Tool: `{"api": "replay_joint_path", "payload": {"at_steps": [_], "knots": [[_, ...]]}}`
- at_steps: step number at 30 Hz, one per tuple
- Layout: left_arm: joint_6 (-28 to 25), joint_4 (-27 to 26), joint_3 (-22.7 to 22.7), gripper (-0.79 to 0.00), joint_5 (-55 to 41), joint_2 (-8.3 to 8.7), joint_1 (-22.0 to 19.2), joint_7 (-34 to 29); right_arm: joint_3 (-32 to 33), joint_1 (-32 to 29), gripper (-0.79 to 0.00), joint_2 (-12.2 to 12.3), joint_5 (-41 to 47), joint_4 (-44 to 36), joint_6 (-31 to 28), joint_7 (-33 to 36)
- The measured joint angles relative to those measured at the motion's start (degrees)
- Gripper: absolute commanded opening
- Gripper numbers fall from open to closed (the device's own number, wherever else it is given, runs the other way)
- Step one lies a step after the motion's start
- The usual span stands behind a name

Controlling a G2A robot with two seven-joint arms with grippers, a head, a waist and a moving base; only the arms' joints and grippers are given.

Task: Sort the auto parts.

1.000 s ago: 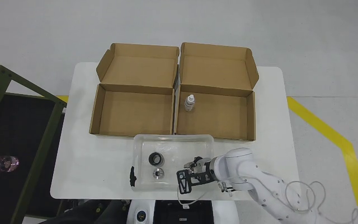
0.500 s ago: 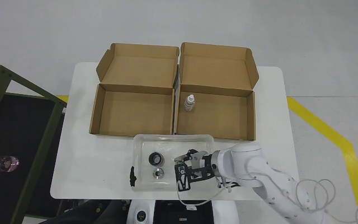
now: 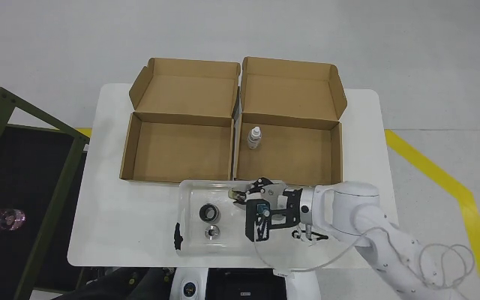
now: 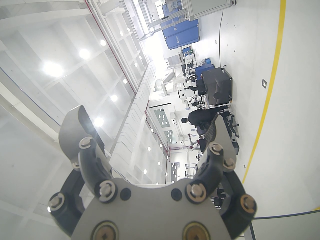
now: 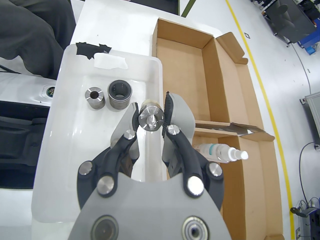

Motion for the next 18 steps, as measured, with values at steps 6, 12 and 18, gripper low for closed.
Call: {"api": "replay_joint_path", "payload": {"at_steps": [6, 12, 18], "knots": [[0.0, 0.0, 0.0, 0.0, 0.0, 0.0, 0.0, 0.0, 3.05, -0.16, -0.785, 0.24, 0.69, 1.98, 1.98, -1.08], [0.0, 0.0, 0.0, 0.0, 0.0, 0.0, 0.0, 0.0, 6.09, 0.36, -0.785, 0.5, 1.37, 4.35, 3.23, -0.39], [0.0, 0.0, 0.0, 0.0, 0.0, 0.0, 0.0, 0.0, 8.03, 1.41, -0.785, 0.61, 3.31, 8.42, 4.31, 1.79]]}}
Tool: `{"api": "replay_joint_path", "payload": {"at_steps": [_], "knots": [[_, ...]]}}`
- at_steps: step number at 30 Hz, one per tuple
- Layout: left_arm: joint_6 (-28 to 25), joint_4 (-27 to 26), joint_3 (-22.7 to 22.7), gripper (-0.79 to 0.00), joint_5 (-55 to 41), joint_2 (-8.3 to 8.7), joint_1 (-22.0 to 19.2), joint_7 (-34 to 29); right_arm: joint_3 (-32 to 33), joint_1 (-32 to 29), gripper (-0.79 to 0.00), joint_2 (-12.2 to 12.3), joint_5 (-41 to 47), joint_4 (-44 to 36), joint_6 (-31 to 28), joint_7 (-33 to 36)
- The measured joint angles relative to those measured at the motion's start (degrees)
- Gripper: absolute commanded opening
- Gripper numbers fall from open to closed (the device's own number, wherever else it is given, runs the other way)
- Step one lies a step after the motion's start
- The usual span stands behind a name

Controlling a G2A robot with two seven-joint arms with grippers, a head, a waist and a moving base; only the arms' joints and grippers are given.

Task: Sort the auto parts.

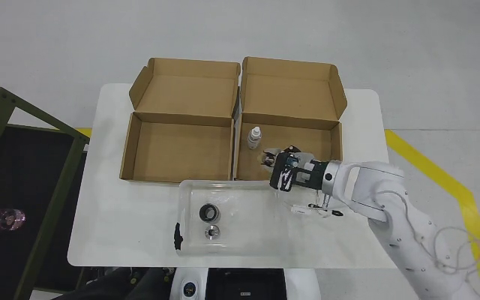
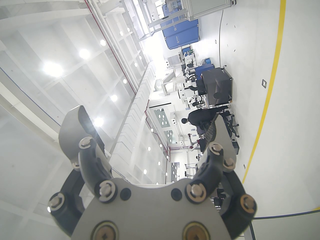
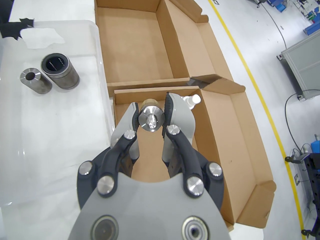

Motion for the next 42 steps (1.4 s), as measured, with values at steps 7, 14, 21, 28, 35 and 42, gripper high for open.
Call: {"api": "replay_joint_path", "payload": {"at_steps": [7, 14, 21, 28, 35, 42], "knots": [[0.0, 0.0, 0.0, 0.0, 0.0, 0.0, 0.0, 0.0, -1.19, 2.56, -0.785, -0.38, 2.55, 5.15, 0.57, 2.45], [0.0, 0.0, 0.0, 0.0, 0.0, 0.0, 0.0, 0.0, -5.02, 7.05, -0.785, -1.37, 3.59, 11.39, 0.98, 3.57], [0.0, 0.0, 0.0, 0.0, 0.0, 0.0, 0.0, 0.0, -8.97, 11.65, -0.785, -2.49, 4.6, 17.45, 1.0, 6.61], [0.0, 0.0, 0.0, 0.0, 0.0, 0.0, 0.0, 0.0, -12.0, 15.19, -0.785, -3.58, 4.45, 22.95, 1.71, 7.01], [0.0, 0.0, 0.0, 0.0, 0.0, 0.0, 0.0, 0.0, -14.61, 17.92, -0.625, -4.64, 3.18, 27.73, 3.14, 7.36], [0.0, 0.0, 0.0, 0.0, 0.0, 0.0, 0.0, 0.0, -16.48, 19.51, -0.489, -5.61, 2.36, 30.73, 5.27, 7.38]]}}
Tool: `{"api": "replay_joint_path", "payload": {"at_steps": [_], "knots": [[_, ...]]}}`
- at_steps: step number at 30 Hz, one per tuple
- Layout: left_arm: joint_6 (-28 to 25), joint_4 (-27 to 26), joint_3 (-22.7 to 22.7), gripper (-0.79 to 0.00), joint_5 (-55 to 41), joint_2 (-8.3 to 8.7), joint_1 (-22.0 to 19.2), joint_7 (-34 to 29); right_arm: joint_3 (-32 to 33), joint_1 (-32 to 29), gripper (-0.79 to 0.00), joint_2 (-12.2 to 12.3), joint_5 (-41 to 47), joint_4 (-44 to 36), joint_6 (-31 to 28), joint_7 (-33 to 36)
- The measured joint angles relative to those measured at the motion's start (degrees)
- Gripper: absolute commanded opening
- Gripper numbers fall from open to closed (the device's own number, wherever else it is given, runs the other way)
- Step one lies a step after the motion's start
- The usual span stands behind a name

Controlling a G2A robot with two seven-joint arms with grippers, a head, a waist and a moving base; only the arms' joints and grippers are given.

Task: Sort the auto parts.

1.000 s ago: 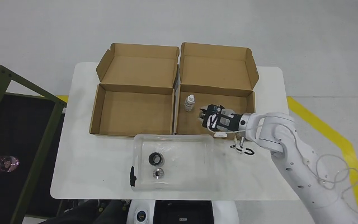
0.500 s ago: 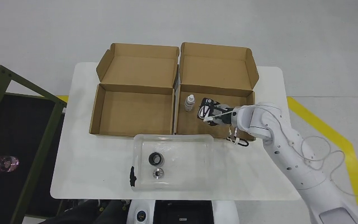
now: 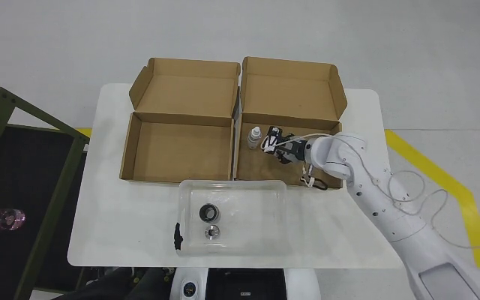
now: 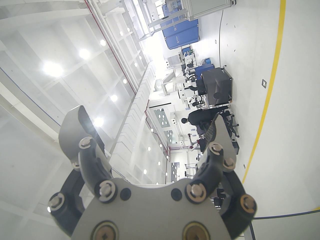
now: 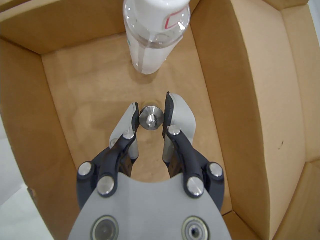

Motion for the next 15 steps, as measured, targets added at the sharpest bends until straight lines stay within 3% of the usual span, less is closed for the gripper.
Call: {"api": "replay_joint_path", "payload": {"at_steps": [2, 3, 4, 15], "knots": [[0.0, 0.0, 0.0, 0.0, 0.0, 0.0, 0.0, 0.0, -0.28, 0.25, -0.397, -0.2, -0.03, 0.48, 0.27, -0.26], [0.0, 0.0, 0.0, 0.0, 0.0, 0.0, 0.0, 0.0, -0.33, 0.32, -0.086, -0.3, 0.1, 0.64, 0.6, -0.53], [0.0, 0.0, 0.0, 0.0, 0.0, 0.0, 0.0, 0.0, -0.22, 0.28, 0.0, -0.37, 0.42, 0.62, 0.98, -0.86], [0.0, 0.0, 0.0, 0.0, 0.0, 0.0, 0.0, 0.0, 8.01, -6.74, 0.0, 1.22, 10.65, -8.7, 2.66, -3.02]]}}
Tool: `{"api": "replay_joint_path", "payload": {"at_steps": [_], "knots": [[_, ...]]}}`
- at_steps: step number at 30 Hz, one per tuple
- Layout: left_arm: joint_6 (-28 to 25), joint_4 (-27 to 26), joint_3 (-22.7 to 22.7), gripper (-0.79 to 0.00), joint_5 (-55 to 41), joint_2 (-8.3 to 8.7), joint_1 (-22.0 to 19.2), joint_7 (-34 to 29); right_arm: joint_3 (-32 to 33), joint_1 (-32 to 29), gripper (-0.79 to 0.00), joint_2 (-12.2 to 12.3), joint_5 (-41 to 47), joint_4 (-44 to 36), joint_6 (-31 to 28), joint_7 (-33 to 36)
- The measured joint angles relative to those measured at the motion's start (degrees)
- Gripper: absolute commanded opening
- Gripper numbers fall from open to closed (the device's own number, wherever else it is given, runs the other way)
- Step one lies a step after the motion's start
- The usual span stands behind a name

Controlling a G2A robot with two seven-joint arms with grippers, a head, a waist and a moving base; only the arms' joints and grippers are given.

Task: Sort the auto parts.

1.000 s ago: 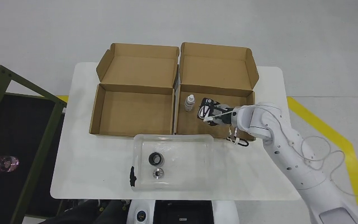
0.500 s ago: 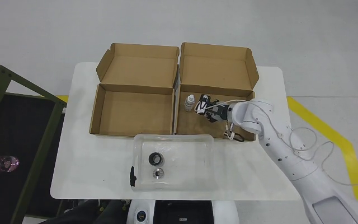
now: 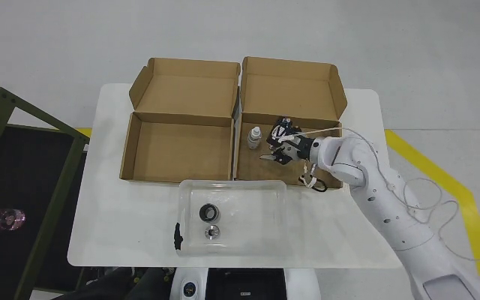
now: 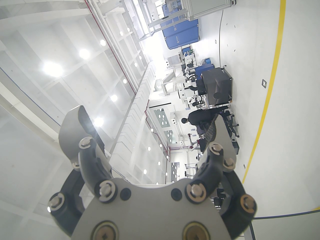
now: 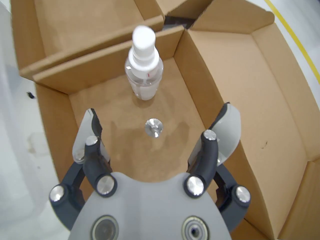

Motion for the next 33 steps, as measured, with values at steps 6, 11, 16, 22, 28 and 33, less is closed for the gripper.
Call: {"api": "replay_joint_path", "payload": {"at_steps": [6, 11, 16, 22, 28, 33], "knots": [[0.0, 0.0, 0.0, 0.0, 0.0, 0.0, 0.0, 0.0, 3.65, -4.83, 0.0, 1.08, 1.89, -9.58, -0.35, 1.91], [0.0, 0.0, 0.0, 0.0, 0.0, 0.0, 0.0, 0.0, 3.79, -8.5, 0.0, 1.54, -1.57, -16.73, -1.47, 0.6], [0.0, 0.0, 0.0, 0.0, 0.0, 0.0, 0.0, 0.0, 1.73, -11.96, 0.0, 1.48, -4.61, -21.93, -1.08, -2.35], [0.0, 0.0, 0.0, 0.0, 0.0, 0.0, 0.0, 0.0, -1.47, -14.24, 0.0, 1.0, -7.72, -22.57, -0.32, -8.07], [0.0, 0.0, 0.0, 0.0, 0.0, 0.0, 0.0, 0.0, -6.2, -14.21, 0.0, 0.03, -10.0, -22.89, 0.56, -10.56], [0.0, 0.0, 0.0, 0.0, 0.0, 0.0, 0.0, 0.0, -10.96, -11.64, 0.0, -1.25, -11.79, -21.99, 0.72, -10.36]]}}
